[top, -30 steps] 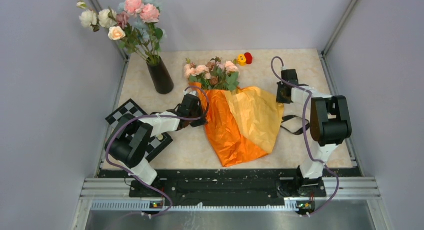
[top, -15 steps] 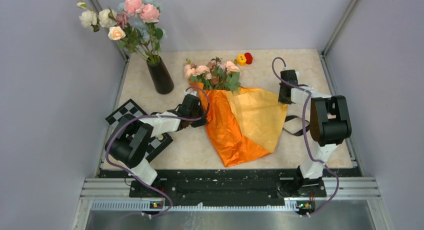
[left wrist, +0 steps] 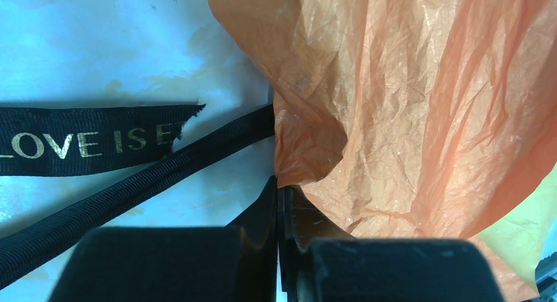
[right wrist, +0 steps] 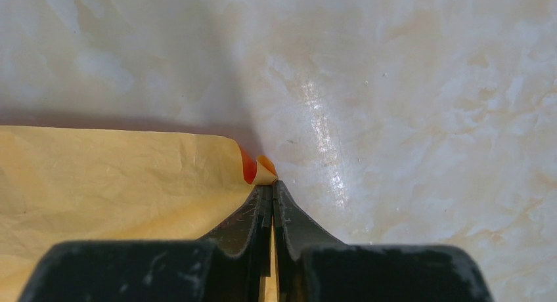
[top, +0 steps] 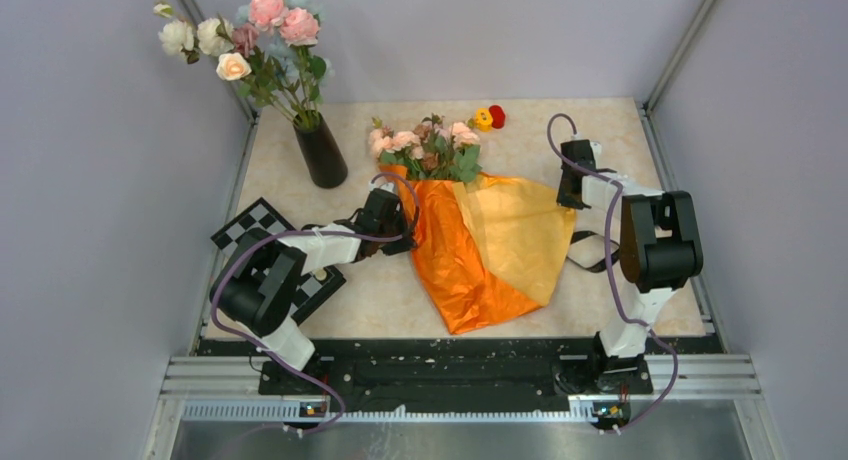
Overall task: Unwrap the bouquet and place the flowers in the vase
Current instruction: Unfold the wrapping paper at the center of the board.
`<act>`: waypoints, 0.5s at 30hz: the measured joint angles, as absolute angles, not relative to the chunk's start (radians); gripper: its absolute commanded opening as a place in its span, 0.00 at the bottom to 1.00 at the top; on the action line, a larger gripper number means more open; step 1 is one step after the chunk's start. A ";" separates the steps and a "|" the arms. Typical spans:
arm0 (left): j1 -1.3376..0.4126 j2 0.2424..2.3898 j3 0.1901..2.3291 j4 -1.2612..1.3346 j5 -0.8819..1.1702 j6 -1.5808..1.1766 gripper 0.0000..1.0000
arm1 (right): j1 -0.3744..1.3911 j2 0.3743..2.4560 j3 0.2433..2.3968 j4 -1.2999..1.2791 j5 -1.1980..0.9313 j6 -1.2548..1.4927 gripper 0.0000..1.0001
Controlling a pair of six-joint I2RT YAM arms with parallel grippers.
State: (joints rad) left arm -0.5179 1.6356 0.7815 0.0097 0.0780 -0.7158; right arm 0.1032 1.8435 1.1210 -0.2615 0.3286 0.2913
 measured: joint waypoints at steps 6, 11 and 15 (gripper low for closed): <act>-0.518 1.608 0.782 -0.025 0.076 -0.691 0.44 | 0.102 1.840 1.139 -0.308 0.340 0.273 0.45; -0.518 1.531 0.816 -0.112 0.039 -0.651 0.68 | 0.102 1.782 1.140 -0.364 0.338 0.261 0.57; -0.518 1.451 0.869 -0.174 -0.010 -0.622 0.78 | 0.102 1.680 1.138 -0.372 0.326 0.261 0.61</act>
